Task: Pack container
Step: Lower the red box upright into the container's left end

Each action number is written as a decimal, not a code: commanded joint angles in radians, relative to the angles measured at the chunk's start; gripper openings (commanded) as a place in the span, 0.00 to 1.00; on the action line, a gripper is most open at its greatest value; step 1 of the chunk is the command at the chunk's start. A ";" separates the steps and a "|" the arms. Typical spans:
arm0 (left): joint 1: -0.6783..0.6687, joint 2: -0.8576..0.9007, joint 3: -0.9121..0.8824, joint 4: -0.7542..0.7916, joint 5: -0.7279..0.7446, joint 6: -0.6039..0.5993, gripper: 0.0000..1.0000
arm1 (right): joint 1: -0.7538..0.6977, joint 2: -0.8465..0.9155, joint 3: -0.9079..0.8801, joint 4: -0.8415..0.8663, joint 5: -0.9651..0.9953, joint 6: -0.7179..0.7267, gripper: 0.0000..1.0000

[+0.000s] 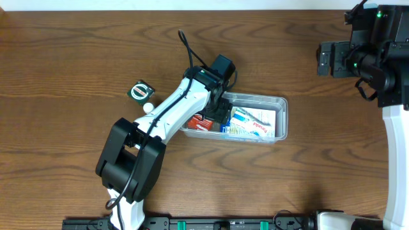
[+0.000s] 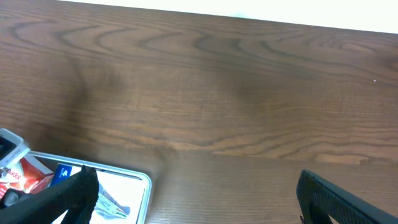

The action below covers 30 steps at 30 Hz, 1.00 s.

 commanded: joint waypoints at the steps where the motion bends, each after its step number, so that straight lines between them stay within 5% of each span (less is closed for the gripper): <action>1: 0.013 0.005 0.015 -0.024 -0.014 0.113 0.82 | -0.006 0.001 0.000 0.001 0.007 0.016 0.99; 30: 0.067 0.070 -0.019 -0.025 -0.033 0.224 0.82 | -0.006 0.001 0.000 0.001 0.007 0.016 0.99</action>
